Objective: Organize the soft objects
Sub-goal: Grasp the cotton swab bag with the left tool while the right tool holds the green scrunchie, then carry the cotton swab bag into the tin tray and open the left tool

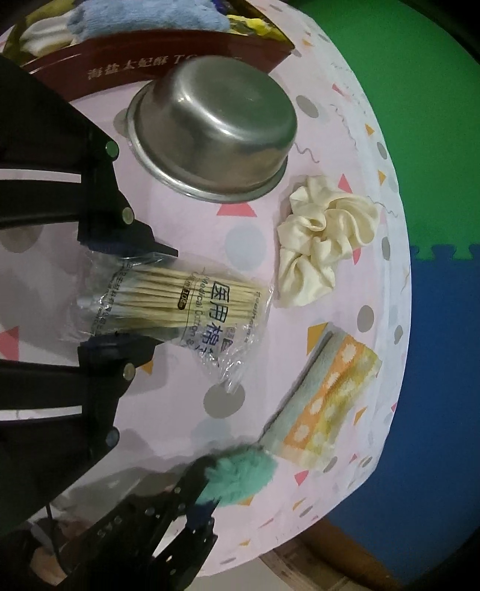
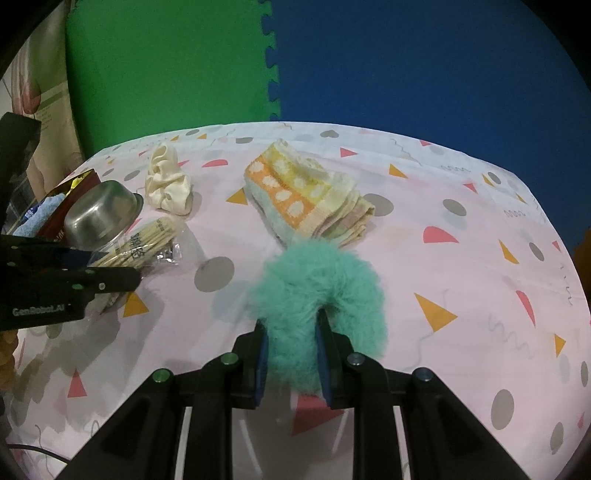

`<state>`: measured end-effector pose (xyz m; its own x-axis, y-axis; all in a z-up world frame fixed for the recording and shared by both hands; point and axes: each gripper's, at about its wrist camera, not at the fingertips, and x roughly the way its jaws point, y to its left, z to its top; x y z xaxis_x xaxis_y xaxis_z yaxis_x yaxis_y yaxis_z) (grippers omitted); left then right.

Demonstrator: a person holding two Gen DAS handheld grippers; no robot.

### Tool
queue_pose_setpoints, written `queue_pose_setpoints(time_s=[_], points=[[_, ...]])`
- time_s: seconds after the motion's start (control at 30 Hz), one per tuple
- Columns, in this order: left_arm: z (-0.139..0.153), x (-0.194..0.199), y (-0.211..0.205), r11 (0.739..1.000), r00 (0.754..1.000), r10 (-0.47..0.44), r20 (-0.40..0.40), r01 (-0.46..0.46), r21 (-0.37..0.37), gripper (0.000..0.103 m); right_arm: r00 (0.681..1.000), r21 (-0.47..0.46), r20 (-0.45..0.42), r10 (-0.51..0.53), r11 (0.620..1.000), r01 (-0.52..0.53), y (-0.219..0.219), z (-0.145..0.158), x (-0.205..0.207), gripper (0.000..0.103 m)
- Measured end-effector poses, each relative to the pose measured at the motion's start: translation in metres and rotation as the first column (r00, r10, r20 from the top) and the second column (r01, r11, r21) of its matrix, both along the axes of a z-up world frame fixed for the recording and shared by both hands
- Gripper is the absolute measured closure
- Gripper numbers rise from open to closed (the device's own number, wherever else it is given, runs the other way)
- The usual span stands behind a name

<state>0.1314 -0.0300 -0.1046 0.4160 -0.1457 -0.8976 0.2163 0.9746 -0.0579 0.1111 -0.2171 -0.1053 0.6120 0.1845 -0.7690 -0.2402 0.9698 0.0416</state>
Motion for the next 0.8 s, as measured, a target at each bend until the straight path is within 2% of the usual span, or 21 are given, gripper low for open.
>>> queue_pose_setpoints(time_s=[0.53, 0.8], points=[[0.033, -0.038, -0.012, 0.996, 0.995, -0.087, 0.048, 0.089, -0.029, 0.076, 1.000, -0.015, -0.004, 0.003, 1.000, -0.003, 0.003, -0.001, 0.001, 0.081], [0.059, -0.052, 0.011, 0.998, 0.995, -0.033, 0.096, 0.038, -0.056, 0.076, 1.000, -0.016, -0.004, 0.003, 1.000, -0.003, 0.003, -0.002, 0.001, 0.081]])
